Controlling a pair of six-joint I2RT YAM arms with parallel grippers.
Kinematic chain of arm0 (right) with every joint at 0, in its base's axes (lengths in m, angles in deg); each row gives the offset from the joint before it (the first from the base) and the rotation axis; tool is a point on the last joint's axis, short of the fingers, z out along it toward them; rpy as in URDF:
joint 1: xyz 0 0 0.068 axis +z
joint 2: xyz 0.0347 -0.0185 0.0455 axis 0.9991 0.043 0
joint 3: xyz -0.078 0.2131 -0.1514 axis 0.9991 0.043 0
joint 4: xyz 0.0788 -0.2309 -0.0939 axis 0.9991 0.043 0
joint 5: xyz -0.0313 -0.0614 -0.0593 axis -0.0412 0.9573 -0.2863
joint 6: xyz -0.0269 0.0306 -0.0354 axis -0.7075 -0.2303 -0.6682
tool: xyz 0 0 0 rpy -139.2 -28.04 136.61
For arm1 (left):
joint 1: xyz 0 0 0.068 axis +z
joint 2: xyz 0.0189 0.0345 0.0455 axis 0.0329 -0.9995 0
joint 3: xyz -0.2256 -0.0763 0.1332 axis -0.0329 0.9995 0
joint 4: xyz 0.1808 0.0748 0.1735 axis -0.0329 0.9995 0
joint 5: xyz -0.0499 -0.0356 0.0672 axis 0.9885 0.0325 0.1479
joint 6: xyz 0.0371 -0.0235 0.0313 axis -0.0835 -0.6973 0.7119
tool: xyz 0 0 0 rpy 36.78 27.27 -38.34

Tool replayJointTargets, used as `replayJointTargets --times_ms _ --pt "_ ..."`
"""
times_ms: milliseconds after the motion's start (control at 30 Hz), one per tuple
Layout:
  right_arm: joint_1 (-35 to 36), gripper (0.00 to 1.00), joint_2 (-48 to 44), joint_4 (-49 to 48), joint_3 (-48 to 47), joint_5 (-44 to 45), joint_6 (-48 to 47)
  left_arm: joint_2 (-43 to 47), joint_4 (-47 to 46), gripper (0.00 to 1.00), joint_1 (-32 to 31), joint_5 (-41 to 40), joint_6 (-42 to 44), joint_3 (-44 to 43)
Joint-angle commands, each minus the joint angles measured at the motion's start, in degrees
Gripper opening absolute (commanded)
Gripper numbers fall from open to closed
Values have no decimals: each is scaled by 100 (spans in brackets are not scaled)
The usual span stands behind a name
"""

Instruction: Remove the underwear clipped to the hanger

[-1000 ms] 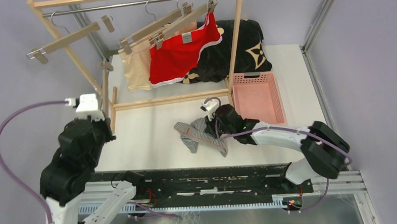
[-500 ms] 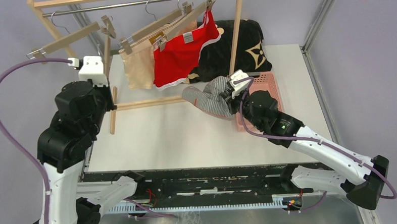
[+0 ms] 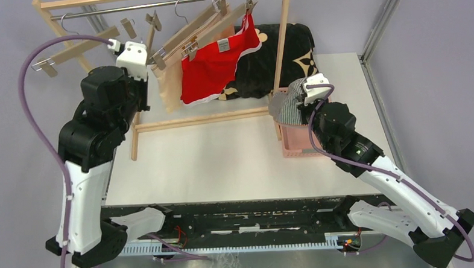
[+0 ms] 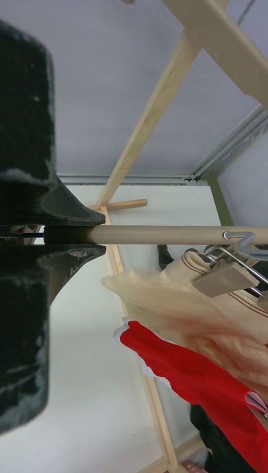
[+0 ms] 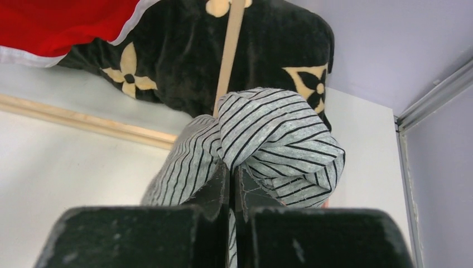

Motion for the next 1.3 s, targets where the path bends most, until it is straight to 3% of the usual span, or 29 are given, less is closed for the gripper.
replayJointTargets --times_ms 0,400,667,867,1267 --pt "-174 1 -147 -263 45 -3 -42 -333 -214 4 226 396 381 -320" --pt "-484 1 73 -385 105 -198 -25 -680 -956 3 1981 1874 438 -107" --pt "-674 1 333 -503 131 -293 10 -1107 -1537 3 2981 3696 195 -366" --pt "-952 1 693 -543 151 21 15 -1153 -1697 3 3168 4084 119 -488" --pt "-1728 1 1791 -924 459 -666 658 -763 -1823 3 3236 4088 163 -279"
